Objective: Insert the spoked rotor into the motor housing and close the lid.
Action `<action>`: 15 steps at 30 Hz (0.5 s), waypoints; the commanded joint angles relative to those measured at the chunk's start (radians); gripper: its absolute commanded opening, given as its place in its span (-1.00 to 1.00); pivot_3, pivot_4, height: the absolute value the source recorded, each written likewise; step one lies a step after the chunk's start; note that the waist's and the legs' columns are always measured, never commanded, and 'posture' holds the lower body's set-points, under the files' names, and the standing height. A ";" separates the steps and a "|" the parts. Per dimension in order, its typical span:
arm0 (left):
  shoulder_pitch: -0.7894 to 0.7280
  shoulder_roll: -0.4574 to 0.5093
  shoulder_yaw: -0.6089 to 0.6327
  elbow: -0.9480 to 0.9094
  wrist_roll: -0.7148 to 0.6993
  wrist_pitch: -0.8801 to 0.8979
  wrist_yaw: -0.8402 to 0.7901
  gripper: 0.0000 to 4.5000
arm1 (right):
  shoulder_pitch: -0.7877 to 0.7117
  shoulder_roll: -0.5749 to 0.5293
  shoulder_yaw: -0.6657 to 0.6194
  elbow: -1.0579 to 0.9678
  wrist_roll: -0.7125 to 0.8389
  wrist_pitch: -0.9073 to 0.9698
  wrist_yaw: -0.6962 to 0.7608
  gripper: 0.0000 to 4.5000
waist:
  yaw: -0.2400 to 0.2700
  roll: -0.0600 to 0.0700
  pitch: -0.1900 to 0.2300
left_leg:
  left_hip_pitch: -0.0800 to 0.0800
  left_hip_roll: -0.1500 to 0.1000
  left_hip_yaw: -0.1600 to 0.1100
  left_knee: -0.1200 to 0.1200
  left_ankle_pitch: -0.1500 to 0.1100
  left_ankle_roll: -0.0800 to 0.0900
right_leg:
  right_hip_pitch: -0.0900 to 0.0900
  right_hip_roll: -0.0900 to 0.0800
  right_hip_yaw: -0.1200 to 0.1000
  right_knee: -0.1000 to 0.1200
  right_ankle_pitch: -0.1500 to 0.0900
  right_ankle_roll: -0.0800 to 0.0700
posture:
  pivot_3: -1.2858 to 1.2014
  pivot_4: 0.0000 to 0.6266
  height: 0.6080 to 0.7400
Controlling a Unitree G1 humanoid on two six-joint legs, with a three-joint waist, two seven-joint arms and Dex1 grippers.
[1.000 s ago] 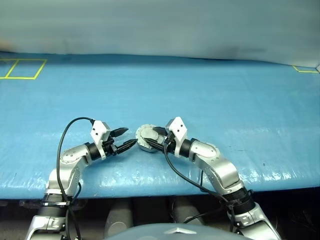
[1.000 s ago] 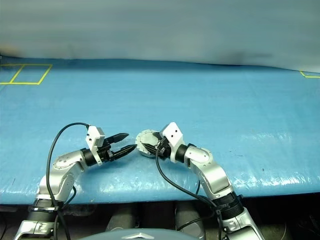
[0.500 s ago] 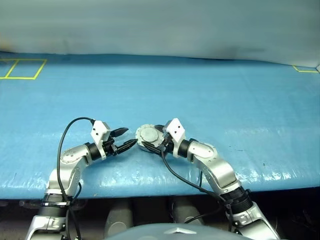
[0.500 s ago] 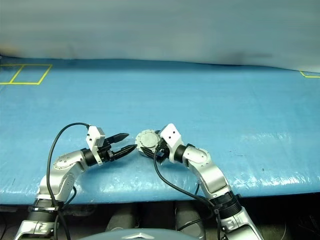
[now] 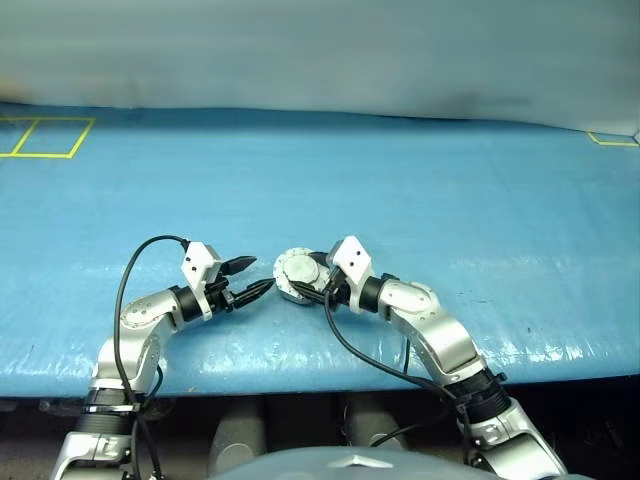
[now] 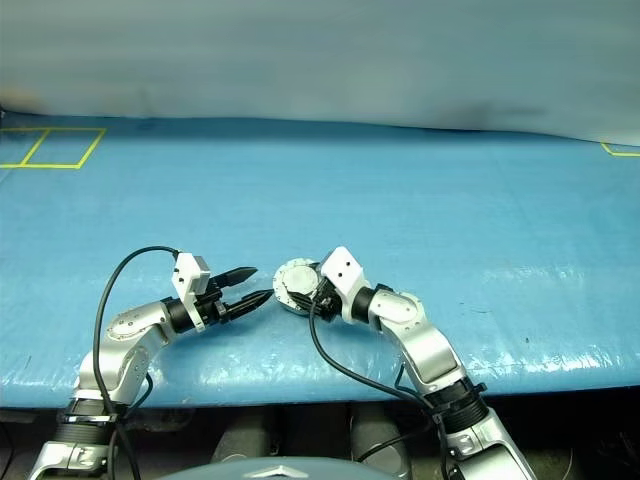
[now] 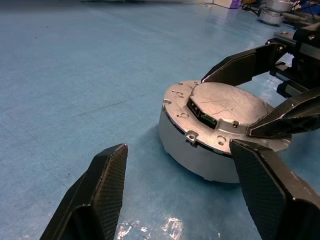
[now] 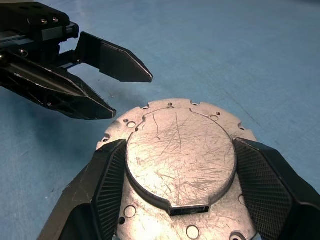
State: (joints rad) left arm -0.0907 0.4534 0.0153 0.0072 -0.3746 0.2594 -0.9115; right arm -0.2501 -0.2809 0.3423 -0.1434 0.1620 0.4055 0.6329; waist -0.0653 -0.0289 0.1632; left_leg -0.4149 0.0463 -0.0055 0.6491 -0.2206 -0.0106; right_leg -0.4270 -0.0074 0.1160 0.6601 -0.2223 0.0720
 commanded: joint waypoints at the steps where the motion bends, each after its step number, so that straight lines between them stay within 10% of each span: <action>1: -0.005 0.000 0.005 -0.029 -0.015 -0.008 -0.004 0.56 | -0.026 -0.001 -0.024 -0.049 0.011 -0.011 0.010 0.35 | -0.001 0.000 0.000 | 0.000 0.000 0.000 0.000 0.000 0.000 | 0.000 0.000 0.000 0.000 0.000 0.000 | 0.03 -0.52 1.00; 15: -0.004 0.000 0.015 -0.039 -0.022 -0.004 0.004 0.56 | -0.019 0.004 0.000 0.046 -0.014 -0.030 0.026 0.35 | -0.001 0.000 0.000 | 0.000 0.000 0.000 0.000 0.000 0.000 | 0.000 0.000 0.000 0.000 0.000 0.000 | 0.03 -0.52 1.00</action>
State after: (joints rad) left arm -0.0910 0.4535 0.0156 0.0072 -0.3750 0.2588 -0.9109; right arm -0.2610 -0.2770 0.3393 -0.1017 0.1575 0.3837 0.6536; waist -0.0663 -0.0289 0.1632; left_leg -0.4140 0.0463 -0.0054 0.6492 -0.2206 -0.0107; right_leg -0.4264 -0.0074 0.1161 0.6603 -0.2223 0.0720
